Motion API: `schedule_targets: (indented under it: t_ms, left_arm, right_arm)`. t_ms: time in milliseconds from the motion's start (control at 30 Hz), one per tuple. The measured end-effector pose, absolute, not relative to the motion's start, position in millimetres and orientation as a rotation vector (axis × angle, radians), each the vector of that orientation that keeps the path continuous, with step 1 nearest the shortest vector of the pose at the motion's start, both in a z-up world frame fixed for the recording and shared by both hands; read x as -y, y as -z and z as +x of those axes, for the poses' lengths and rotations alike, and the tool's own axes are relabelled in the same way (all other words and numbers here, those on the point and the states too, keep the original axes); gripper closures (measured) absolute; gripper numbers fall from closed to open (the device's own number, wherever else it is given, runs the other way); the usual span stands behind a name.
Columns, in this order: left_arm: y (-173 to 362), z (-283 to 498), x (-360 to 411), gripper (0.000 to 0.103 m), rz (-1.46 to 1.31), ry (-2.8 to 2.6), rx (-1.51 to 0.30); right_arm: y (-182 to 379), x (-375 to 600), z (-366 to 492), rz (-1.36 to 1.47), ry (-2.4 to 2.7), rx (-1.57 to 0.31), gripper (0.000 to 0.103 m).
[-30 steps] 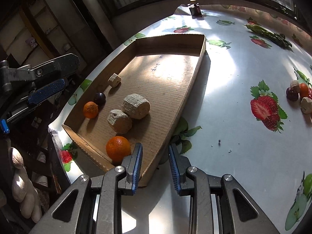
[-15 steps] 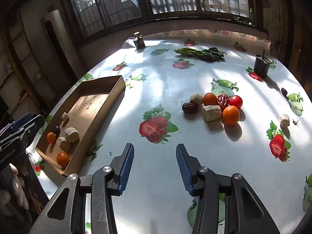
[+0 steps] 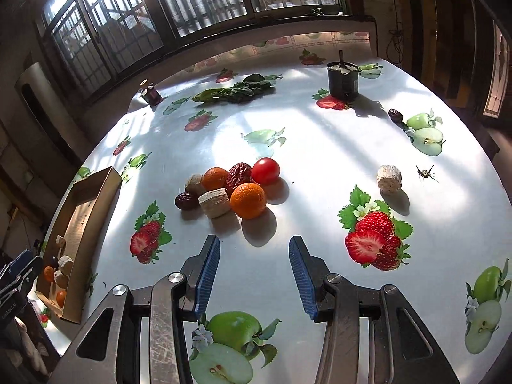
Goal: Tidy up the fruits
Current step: 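Move both tools back to the fruit pile, then grasp a white yam piece with the left tool while the right tool grasps an orange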
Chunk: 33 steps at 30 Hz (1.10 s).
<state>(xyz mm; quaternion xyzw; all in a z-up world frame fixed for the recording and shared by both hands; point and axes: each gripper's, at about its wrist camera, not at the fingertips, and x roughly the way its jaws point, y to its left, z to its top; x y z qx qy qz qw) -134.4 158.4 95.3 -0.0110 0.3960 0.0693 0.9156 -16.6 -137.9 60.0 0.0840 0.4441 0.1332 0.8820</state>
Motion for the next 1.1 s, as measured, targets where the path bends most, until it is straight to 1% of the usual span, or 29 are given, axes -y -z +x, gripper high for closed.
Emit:
schedule_targets:
  t_ms: [200, 367, 567, 600, 633, 833, 967, 1000, 1067, 1100]
  left_arm:
    - [-87.7, -126.3, -145.0, 0.032, -0.029, -0.094, -0.841]
    - [-81.2, -120.1, -138.3, 0.032, -0.04, -0.064, -0.865]
    - [-79.7, -105.3, -119.3, 0.032, -0.029, -0.007, -0.876]
    - [-80.0, -102.4, -115.1, 0.032, -0.025, 0.003, -0.876]
    - [-80.3, -98.7, -110.7, 0.032, -0.022, 0.018, -0.876]
    - [-75.7, -69.8, -73.3, 0.032, 0.012, 0.124, -0.868]
    - [-65.0, -43.1, -34.7, 0.032, 0.077, 0.248, -0.845]
    - [-60.9, -34.9, -25.6, 0.033, 0.093, 0.275, -0.852]
    - [-53.7, -19.7, -10.4, 0.041, 0.112, 0.315, -0.864]
    - [-49.8, -11.4, -3.5, 0.048, 0.121, 0.33, -0.873]
  right_arm:
    - [-45.4, 131.6, 20.8, 0.215, -0.269, -0.933, 0.055]
    - [-29.5, 127.9, 46.4, 0.304, -0.279, -0.942, 0.055]
    - [-14.3, 119.5, 49.5, 0.347, -0.353, -0.983, 0.055]
    - [-16.3, 120.9, 47.1, 0.329, -0.344, -0.989, 0.058]
    - [-18.7, 125.8, 43.1, 0.33, -0.338, -0.983, 0.065]
    - [-38.3, 163.3, 24.0, 0.283, -0.153, -0.879, 0.065]
    - [-28.7, 178.6, 31.3, 0.417, -0.255, -0.894, 0.065]
    - [-27.2, 178.7, 32.6, 0.428, -0.272, -0.894, 0.065]
    - [-27.8, 176.4, 34.2, 0.426, -0.297, -0.891, 0.064]
    - [-27.9, 174.9, 34.9, 0.422, -0.309, -0.891, 0.065]
